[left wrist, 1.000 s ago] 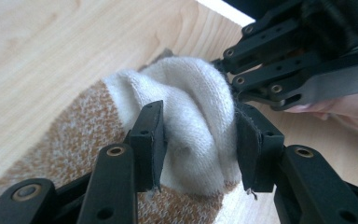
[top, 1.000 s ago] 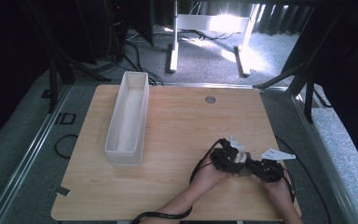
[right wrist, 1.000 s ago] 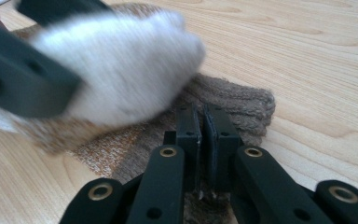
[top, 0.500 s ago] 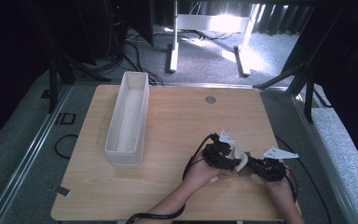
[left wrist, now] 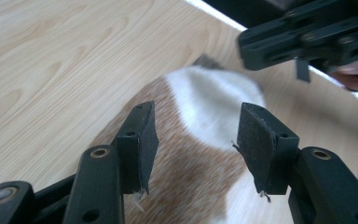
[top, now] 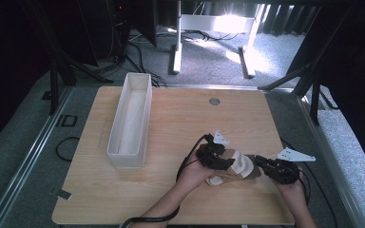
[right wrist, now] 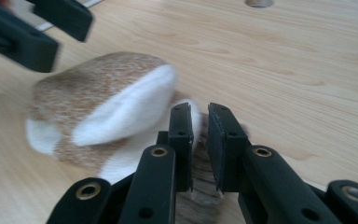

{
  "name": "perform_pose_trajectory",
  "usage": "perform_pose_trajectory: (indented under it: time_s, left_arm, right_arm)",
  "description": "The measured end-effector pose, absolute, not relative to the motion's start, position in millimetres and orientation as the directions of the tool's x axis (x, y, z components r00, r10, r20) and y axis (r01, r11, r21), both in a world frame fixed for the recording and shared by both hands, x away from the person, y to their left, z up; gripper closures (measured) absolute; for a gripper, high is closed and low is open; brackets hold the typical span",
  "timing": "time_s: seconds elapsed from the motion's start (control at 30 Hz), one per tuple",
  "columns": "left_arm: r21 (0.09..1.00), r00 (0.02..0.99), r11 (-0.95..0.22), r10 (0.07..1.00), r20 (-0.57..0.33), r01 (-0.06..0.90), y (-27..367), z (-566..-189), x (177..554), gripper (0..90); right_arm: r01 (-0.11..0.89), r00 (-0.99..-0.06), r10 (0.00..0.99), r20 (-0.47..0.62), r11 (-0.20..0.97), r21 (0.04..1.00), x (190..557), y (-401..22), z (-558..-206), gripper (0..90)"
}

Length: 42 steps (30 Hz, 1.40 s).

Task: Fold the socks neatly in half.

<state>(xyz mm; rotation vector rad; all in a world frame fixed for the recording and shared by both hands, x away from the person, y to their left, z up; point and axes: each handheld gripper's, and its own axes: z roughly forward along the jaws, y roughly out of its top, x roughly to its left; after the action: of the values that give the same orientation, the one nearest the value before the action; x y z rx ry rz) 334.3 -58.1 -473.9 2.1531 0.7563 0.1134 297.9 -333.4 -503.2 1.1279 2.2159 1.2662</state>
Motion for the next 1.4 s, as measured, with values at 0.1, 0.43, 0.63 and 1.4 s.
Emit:
perform_pose_trajectory:
  time_s: [0.1, 0.43, 0.63, 1.4]
  left_arm:
    - [0.736, 0.810, -0.470, 0.558, -0.180, 0.487, -52, -478, 336, 48.9]
    - [0.720, 0.816, -0.498, 0.555, -0.162, 0.483, -47, -503, 335, 62.2]
    - [0.719, 0.822, -0.519, 0.556, -0.127, 0.462, -48, -506, 331, 82.6]
    - [0.758, 0.816, -0.467, 0.559, -0.145, 0.455, -42, -511, 309, 75.6]
  right_arm:
    - [0.461, -0.645, 0.760, 0.080, 0.304, 0.834, 295, -325, -503, 79.1]
    - [0.477, -0.660, 0.747, 0.082, 0.332, 0.814, 294, -315, -511, 83.3]
    - [0.507, -0.656, 0.751, 0.076, 0.364, 0.781, 299, -312, -526, 87.4]
    - [0.513, -0.651, 0.756, 0.069, 0.371, 0.774, 319, -299, -533, 89.7]
